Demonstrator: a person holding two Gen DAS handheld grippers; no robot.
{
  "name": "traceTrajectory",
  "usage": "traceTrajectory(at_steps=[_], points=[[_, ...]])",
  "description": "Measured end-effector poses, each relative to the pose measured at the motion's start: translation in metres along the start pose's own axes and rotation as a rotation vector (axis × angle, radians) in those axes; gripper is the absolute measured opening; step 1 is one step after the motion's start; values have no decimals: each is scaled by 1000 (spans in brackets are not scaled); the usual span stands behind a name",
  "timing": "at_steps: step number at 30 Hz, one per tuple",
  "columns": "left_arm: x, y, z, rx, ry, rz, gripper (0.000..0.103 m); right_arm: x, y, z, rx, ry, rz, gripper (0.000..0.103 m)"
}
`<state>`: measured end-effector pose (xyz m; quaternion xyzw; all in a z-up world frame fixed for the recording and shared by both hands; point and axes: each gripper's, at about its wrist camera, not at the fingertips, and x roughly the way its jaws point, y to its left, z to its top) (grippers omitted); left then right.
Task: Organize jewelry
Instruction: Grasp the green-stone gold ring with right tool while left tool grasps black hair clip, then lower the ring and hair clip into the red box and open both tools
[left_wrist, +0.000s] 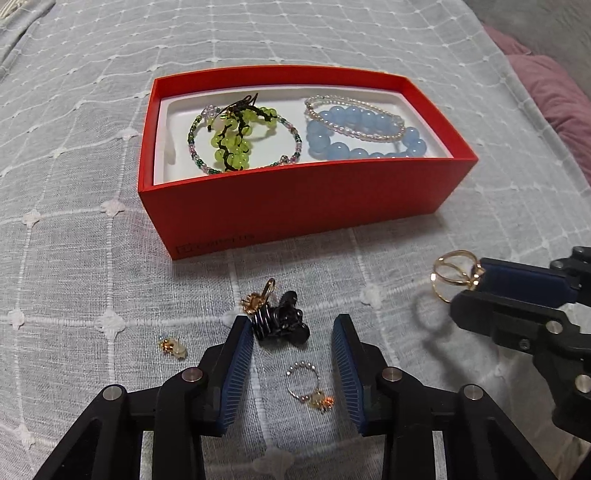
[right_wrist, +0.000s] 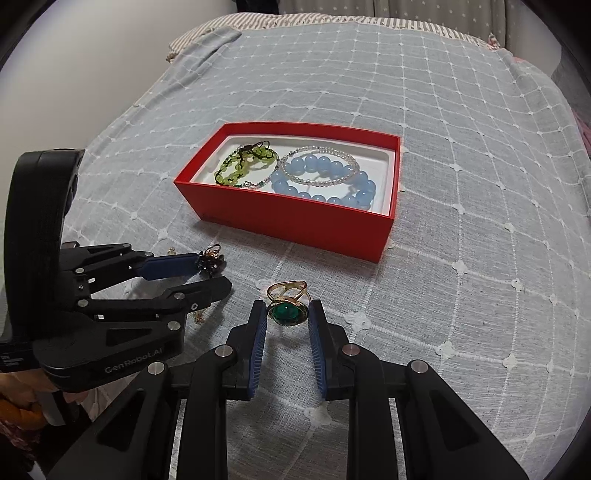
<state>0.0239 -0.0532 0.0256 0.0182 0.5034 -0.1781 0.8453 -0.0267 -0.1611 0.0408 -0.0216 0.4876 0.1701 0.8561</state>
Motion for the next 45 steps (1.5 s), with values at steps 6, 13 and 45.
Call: traceTrajectory(at_steps=[6,13,45], points=[[1,3,1,13,-1,31,24,1,0,-1,2,7,-5,24],[-4,6,0,26,4,28,23,2,0,-1,9,6,-12,24],[-53,20,39,-32,-216,-51,23,-29,-14,46,46,-210,-1,24]])
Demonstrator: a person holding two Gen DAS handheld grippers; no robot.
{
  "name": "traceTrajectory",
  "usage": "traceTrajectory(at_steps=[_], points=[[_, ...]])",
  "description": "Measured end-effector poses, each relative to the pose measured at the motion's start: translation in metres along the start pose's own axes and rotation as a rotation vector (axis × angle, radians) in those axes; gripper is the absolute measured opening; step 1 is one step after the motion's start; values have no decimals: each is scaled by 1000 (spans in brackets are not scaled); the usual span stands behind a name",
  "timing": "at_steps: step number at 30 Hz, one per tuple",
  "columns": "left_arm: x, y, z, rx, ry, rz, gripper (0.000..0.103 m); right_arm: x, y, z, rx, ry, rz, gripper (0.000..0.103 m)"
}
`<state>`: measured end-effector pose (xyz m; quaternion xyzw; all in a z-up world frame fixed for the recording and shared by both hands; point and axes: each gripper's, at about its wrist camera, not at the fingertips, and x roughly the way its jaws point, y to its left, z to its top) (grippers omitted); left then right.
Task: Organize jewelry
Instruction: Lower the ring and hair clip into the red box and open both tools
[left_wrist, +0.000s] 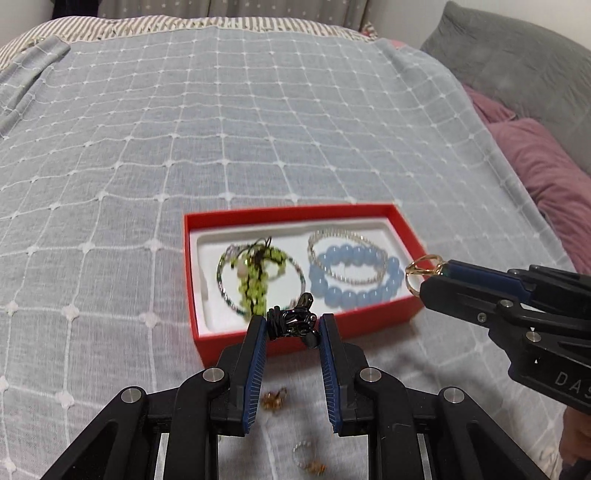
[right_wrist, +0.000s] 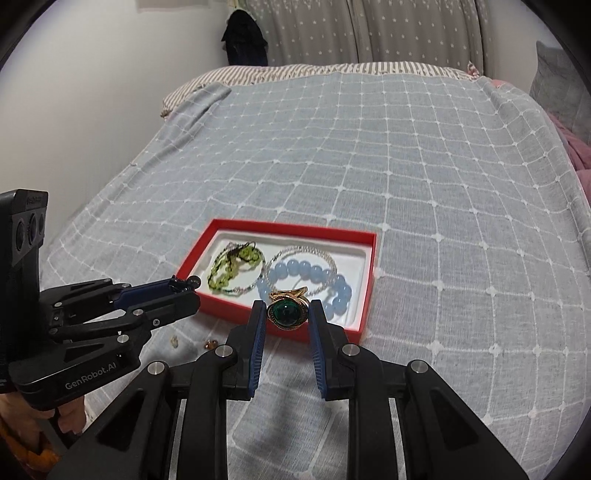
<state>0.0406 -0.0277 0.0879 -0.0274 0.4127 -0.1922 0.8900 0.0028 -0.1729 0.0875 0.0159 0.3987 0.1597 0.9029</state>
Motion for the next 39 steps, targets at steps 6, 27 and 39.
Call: traceTrajectory(at_steps=[6,27,39], points=[[13,0,8,-8,-2,5,23,8,-7,8,0,-13,-10,24],[47,6,15,-17,46,46,23,41,-18,8,-5,21,-60,25],[40,7,16,-12,43,57,52,25,-18,10,-7,7,-71,45]])
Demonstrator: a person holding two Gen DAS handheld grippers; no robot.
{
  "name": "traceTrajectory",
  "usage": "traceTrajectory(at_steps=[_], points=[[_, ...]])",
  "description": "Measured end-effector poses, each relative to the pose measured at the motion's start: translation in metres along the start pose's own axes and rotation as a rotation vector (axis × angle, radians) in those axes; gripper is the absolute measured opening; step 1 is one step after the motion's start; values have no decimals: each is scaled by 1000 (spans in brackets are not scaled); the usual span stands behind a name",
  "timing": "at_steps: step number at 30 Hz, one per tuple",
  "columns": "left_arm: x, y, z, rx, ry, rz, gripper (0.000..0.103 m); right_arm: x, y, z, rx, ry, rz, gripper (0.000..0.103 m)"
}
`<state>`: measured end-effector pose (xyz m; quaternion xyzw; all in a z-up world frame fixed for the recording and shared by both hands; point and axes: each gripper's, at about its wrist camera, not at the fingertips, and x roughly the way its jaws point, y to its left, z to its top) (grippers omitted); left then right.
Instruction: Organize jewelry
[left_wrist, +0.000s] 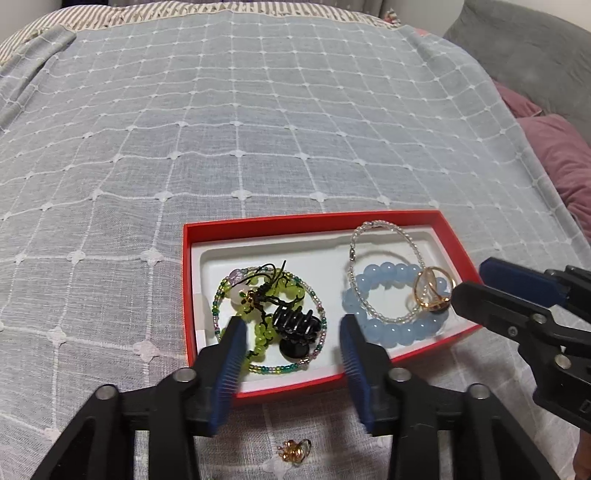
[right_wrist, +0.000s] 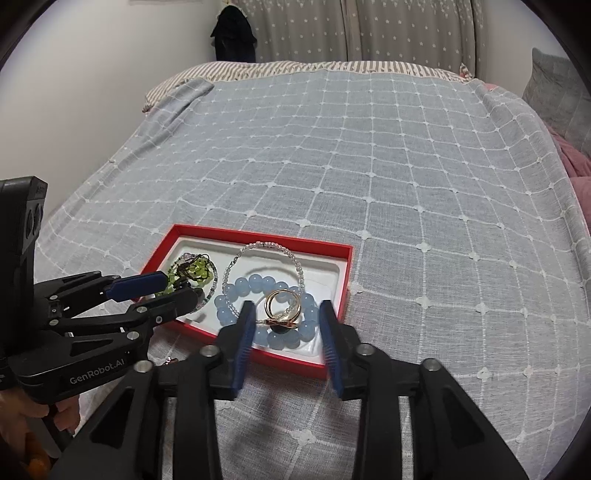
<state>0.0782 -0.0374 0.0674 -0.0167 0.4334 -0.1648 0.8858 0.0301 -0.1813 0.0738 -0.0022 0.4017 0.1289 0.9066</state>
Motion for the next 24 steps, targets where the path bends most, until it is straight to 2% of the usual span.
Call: traceTrajectory(at_steps=[1,2,7,10,12,14,20,24], points=[[-2,0,0,2,-2,2,54,-3,0,0,2,-5,0,51],[-3,-1,0,4,-4,4,57,-7,-1,0,2,-10,-2,52],[-12,1,-3,-22,1,-5,70,-24,-5,-2,14,-9,-13,53],[-20,-1,-7,-24,-6,-17,77,-34,-8,-7,21,-3,-21,57],[-25,-4,-10,-21,-15,-12,88,-41,-10,-10,27,-5,-29,60],[-30,-6,-12,-18,-22,-5,92,-47,-12,-13,40,-1,-29,62],[-38,-6,-20,-28,-15,-1,102,-56,-16,-25,74,38,-38,62],[-40,-5,-28,-18,10,2,102,-58,-11,-32,68,63,-50,62]])
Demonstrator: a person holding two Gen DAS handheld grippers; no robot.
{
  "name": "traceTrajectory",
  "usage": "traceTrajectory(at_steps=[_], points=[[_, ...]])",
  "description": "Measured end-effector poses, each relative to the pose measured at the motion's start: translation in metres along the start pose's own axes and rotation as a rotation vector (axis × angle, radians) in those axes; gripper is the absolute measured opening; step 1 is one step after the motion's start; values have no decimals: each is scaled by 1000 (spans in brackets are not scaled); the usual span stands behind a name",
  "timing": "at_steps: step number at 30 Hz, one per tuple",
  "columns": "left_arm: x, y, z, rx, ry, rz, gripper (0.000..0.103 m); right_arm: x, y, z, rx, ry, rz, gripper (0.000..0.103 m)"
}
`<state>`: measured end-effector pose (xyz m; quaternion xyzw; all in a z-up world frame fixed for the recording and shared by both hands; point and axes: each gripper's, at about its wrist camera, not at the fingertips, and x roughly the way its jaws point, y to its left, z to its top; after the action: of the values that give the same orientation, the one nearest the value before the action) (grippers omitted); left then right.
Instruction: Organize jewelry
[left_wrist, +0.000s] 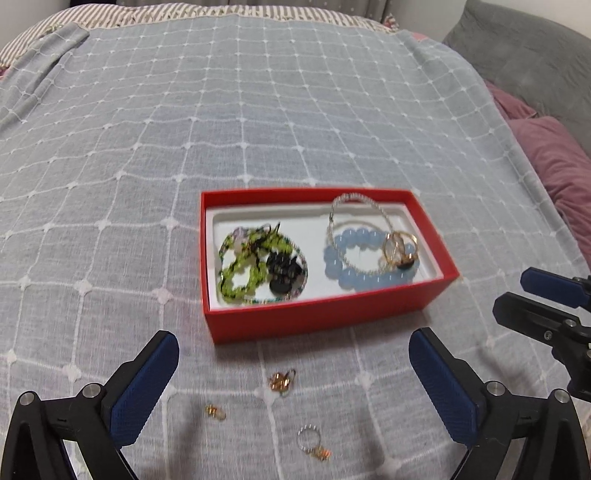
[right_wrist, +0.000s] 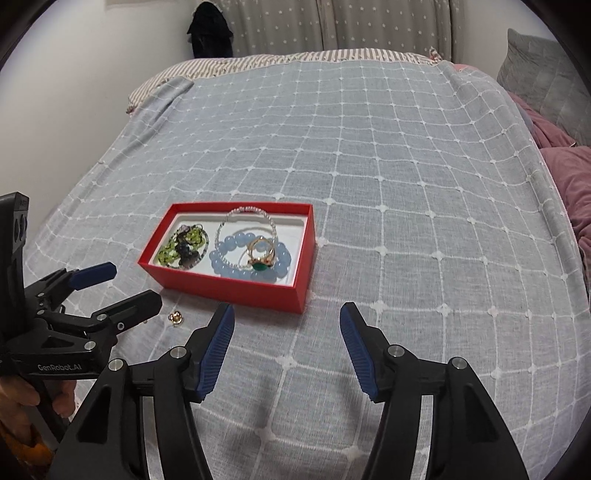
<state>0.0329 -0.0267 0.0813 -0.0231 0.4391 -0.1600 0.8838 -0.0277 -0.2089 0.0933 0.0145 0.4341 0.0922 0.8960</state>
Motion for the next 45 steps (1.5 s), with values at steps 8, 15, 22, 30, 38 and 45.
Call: traceTrajectory(at_steps=[8,15,22,30,38,45], points=[[6,7,-14,9,74,21,102,9,12,-9,-25,56,-3,63],[5,14,-25,37,98,37,102,18,17,-14,-34,88,-18,63],[5,30,-34,43,127,55,102,31,31,-20,-68,119,-20,63],[6,50,-41,45,166,100,102,47,48,-29,-109,163,-11,63],[6,61,-49,62,197,123,102,60,71,-41,-161,194,30,63],[0,66,-54,89,187,133,102,69,92,-49,-202,197,124,61]])
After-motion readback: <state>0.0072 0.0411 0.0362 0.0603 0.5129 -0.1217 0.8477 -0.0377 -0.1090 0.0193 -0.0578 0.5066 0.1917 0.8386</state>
